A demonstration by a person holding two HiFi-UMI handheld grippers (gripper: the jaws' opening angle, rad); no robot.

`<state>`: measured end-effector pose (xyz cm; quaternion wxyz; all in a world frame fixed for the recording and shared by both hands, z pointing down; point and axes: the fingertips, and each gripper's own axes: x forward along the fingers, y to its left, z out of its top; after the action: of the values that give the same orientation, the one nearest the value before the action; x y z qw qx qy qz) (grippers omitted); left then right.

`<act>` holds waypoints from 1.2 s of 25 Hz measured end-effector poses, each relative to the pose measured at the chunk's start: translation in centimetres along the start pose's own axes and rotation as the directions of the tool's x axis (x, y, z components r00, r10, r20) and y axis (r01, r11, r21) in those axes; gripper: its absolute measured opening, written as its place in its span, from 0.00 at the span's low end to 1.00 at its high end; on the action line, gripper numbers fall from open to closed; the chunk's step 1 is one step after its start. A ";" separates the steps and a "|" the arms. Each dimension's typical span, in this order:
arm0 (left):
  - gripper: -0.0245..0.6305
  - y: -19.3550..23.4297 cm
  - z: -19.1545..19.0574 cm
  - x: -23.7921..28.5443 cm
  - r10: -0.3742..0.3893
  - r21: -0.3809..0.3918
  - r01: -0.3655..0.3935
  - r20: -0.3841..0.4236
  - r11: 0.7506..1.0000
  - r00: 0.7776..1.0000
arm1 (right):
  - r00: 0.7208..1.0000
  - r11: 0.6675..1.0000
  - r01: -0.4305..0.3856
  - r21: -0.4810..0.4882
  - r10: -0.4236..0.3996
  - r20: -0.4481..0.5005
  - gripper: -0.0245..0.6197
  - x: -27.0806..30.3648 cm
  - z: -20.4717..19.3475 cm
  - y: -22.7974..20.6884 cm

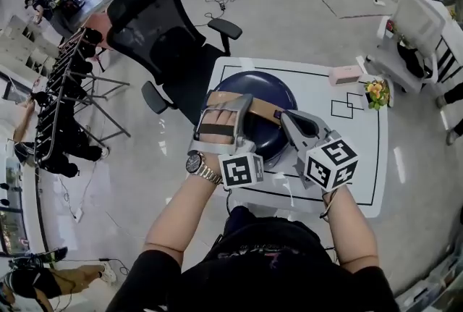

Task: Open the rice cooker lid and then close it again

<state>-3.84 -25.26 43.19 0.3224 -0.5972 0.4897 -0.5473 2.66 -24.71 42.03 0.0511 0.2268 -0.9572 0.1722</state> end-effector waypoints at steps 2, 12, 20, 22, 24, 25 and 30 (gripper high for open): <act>0.28 0.5 -0.7 -1.2 0.041 -0.070 -0.043 -0.023 0.997 0.999 | 0.999 0.999 -0.032 -0.001 0.032 0.023 0.04 -0.3 0.3 0.4; 0.04 1.4 -4.5 -10.9 0.109 -0.744 -0.031 0.057 0.668 0.992 | 0.993 0.992 -0.079 -0.103 0.087 0.080 0.04 -0.8 1.9 5.2; 0.04 1.6 -5.9 -18.7 0.157 -0.916 0.242 0.303 0.320 0.940 | 0.990 0.989 -0.020 -0.148 0.039 0.133 0.04 -1.5 1.6 11.9; 0.04 0.9 -6.7 -20.5 0.142 -0.911 0.262 0.319 0.318 0.937 | 0.990 0.988 -0.004 -0.152 0.025 0.137 0.04 -1.9 1.0 14.1; 0.04 0.0 -7.6 -22.1 0.126 -0.906 0.279 0.331 0.318 0.935 | 0.990 0.988 0.016 -0.155 0.006 0.142 0.04 -2.5 0.4 16.4; 0.04 -0.4 -7.9 -22.9 0.120 -0.902 0.286 0.339 0.325 0.933 | 0.989 0.987 0.028 -0.157 -0.005 0.145 0.04 -2.9 0.0 17.4; 0.04 -2.0 -8.2 -26.8 0.100 -0.870 0.335 0.394 0.363 0.914 | 0.984 0.983 0.101 -0.154 -0.076 0.164 0.04 -6.0 -1.8 21.5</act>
<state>-9.21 1.77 37.56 -0.0207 -0.8018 0.5929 -0.0725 -1.66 -3.61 36.04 0.0011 0.2773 -0.9580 0.0733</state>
